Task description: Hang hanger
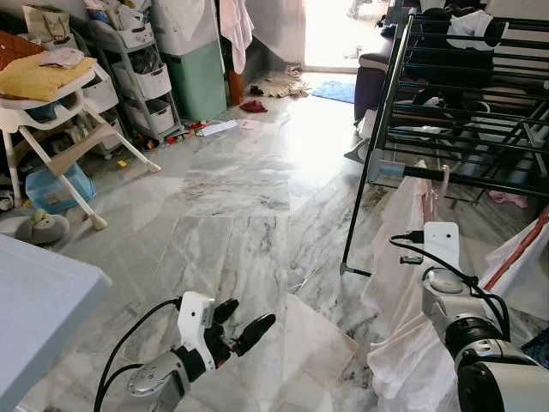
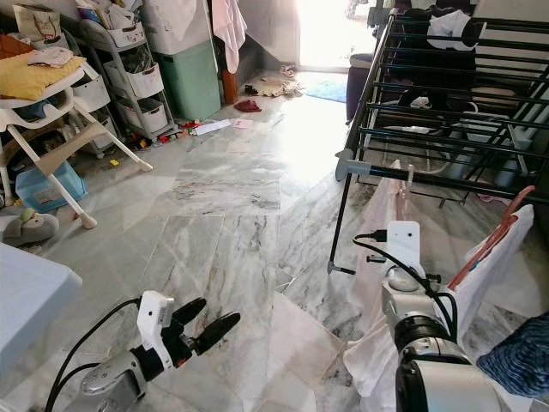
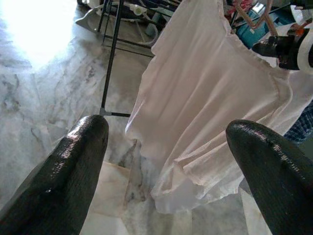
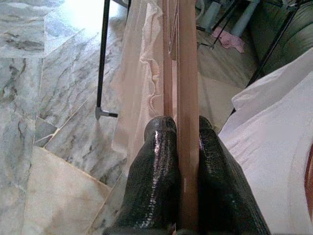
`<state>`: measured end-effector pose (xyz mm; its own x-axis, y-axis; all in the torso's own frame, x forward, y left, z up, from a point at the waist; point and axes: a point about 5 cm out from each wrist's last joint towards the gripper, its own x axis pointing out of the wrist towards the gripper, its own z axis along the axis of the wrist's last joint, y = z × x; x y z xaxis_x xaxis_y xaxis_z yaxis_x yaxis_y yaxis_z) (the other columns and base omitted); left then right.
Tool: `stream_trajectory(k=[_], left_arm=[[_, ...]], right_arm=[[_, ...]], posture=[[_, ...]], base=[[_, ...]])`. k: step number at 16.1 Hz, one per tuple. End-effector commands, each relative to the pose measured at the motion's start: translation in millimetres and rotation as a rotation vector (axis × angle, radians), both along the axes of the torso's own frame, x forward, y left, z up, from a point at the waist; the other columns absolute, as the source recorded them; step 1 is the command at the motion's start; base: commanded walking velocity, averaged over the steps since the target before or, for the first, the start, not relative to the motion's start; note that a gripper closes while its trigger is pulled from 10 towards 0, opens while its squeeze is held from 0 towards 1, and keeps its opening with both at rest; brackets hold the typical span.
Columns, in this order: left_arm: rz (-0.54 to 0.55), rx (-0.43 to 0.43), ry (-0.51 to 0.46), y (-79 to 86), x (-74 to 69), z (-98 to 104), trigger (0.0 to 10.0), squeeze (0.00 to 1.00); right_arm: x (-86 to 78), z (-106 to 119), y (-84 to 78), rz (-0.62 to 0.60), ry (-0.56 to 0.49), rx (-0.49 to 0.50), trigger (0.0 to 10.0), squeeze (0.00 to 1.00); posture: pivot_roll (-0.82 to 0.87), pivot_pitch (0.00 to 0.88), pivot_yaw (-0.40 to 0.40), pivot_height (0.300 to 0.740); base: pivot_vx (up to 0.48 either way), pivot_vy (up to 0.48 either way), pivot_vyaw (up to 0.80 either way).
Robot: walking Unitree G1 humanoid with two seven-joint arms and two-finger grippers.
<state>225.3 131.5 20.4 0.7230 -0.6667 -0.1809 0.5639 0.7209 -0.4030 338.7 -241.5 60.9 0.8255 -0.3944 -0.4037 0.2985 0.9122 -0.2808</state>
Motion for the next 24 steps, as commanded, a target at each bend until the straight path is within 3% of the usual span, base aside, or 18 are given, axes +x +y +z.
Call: stream_trajectory(k=[1,3,7,12,13,19,24], left_arm=[[-0.004,0.019,-0.003,0.0,0.4,1,10.0,0.0],[-0.003,0.02,-0.003,-0.6,0.5,0,10.0,0.0],[0.019,0.032,-0.015,3.1,2.0,0,10.0,0.0],[0.024,0.039,-0.012,6.9,3.5,-1,10.0,0.0],[0.024,0.041,-0.014,6.8,3.7,-2,10.0,0.0],[0.016,0.051,-0.02,5.7,6.4,-2,10.0,0.0],[0.029,0.062,-0.016,9.0,7.5,-6,10.0,0.0]], right_arm=[[8.6,13,6.0,0.021,-0.066,-0.005,0.0,0.0],[9.7,14,9.3,0.034,-0.086,-0.007,0.0,0.0],[15.9,35,16.3,0.025,-0.251,-0.039,0.0,0.0],[8.0,41,23.1,0.014,-0.328,-0.034,0.0,0.0],[-11.9,25,28.9,0.035,-0.302,-0.024,0.0,0.0],[-50.0,-16,31.1,0.069,-0.194,0.018,0.0,0.0],[-67.6,-38,35.7,0.151,-0.092,0.018,0.0,0.0]], posture=[[-0.07,0.0,0.062,0.74],[-0.07,0.0,0.063,0.74],[-0.06,0.0,0.061,0.74],[-0.07,0.0,0.065,0.74],[-0.07,0.0,0.065,0.74],[-0.08,0.0,0.079,0.74],[-0.08,0.0,0.075,0.74]], base=[[0.0,0.0,0.0],[0.0,0.0,0.0],[0.0,0.0,0.0],[0.0,0.0,0.0],[0.0,0.0,0.0],[0.0,0.0,0.0],[0.0,0.0,0.0]])
